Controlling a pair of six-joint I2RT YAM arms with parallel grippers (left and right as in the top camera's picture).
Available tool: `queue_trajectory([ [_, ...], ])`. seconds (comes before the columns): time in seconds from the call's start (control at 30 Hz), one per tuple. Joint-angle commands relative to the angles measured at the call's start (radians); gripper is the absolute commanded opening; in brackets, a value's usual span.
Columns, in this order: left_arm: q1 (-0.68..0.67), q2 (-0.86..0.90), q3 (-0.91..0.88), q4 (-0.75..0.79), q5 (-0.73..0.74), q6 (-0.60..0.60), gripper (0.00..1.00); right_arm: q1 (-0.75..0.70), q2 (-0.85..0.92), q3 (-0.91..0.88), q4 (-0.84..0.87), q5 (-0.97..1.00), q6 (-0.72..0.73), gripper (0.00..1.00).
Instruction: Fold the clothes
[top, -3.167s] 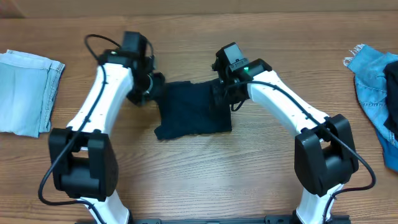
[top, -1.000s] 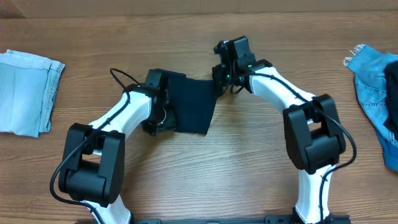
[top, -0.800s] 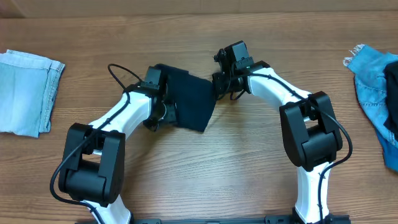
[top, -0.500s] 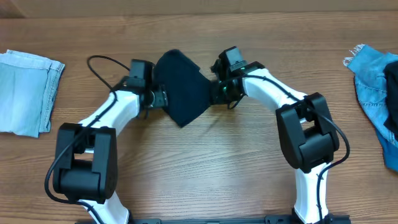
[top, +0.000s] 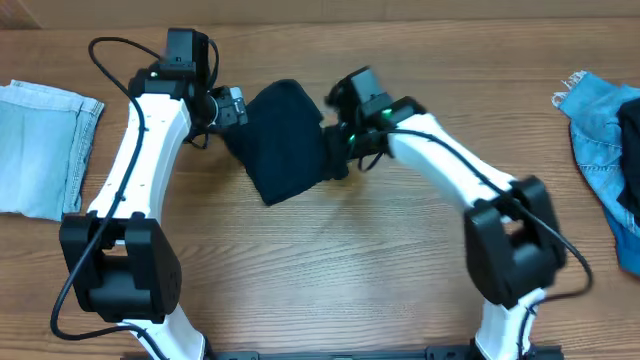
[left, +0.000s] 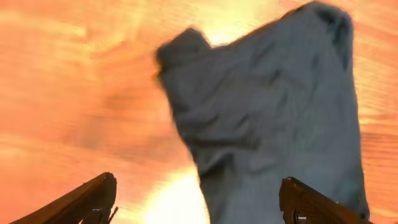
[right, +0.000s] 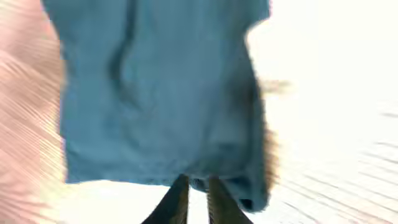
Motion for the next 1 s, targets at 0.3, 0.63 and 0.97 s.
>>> queue_trajectory([
  [0.3,0.052,0.006,-0.413,0.317,0.383,-0.385,0.92,-0.141,-0.042,0.011,-0.018,0.020,-0.011,0.70],
  [0.63,0.100,0.006,-0.768,0.896,0.523,-0.518,0.95,-0.145,-0.042,0.011,-0.036,0.020,-0.014,0.69],
  [0.97,0.080,0.006,-0.822,0.978,0.597,-0.427,0.89,-0.145,-0.042,0.011,-0.036,0.020,-0.014,0.68],
])
